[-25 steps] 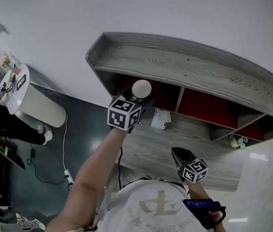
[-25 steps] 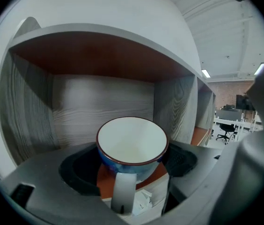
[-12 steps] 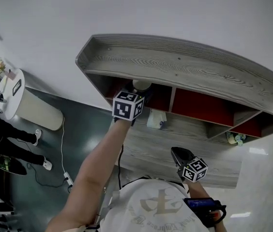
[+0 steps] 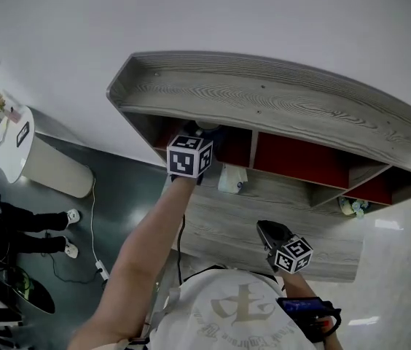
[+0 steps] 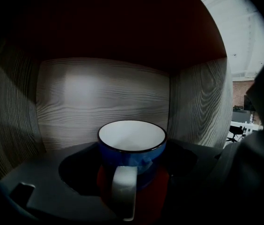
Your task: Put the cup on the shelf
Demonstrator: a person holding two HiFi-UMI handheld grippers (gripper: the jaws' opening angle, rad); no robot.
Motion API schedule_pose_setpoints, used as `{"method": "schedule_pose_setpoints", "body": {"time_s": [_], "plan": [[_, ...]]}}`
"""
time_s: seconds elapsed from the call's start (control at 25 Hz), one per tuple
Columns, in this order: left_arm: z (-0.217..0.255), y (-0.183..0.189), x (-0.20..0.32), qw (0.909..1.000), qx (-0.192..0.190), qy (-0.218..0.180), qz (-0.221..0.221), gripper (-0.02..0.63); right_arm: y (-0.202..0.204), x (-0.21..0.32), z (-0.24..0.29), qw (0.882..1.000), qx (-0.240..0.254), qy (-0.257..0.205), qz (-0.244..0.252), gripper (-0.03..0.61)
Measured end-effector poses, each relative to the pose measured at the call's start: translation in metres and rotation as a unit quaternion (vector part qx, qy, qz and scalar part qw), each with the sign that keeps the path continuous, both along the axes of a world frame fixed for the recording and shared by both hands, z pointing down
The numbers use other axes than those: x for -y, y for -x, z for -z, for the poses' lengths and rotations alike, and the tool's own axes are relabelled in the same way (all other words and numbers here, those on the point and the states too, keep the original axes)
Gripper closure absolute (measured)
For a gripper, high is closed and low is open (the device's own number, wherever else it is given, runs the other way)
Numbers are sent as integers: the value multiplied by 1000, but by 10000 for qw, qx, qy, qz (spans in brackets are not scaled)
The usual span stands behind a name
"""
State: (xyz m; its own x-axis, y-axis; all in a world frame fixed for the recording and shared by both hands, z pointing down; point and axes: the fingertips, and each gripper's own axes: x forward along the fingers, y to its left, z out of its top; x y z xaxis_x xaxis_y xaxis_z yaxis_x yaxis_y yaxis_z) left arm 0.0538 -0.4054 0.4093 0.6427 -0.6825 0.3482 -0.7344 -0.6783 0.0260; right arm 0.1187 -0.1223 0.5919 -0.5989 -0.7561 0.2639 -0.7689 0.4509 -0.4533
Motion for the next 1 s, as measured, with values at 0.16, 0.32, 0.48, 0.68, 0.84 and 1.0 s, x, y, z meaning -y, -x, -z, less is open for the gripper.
{"method": "schedule_pose_setpoints", "body": {"time_s": [0.16, 0.32, 0.48, 0.68, 0.84, 1.0], "plan": [[-1, -2, 2, 10000, 22, -1, 8, 210, -2, -2, -2, 10000, 15, 8, -24, 574], [-2, -4, 1, 9999, 163, -20, -53, 174, -3, -2, -1, 10000, 22, 12, -31, 574], [5, -2, -3, 9999, 63, -79, -77, 164, -2, -2, 0, 10000, 40, 2, -23, 574], [11, 9, -13, 9997, -170, -174, -51, 164, 2, -2, 1, 10000, 33, -33, 25, 574], [13, 27, -28, 9989, -373, -285, 47, 200, 4, -2, 3, 9999, 16, -54, 88, 574], [16, 43, -45, 9980, -485, -394, 12, 255, 9, 0, 8, 9999, -11, -121, 84, 574]]}}
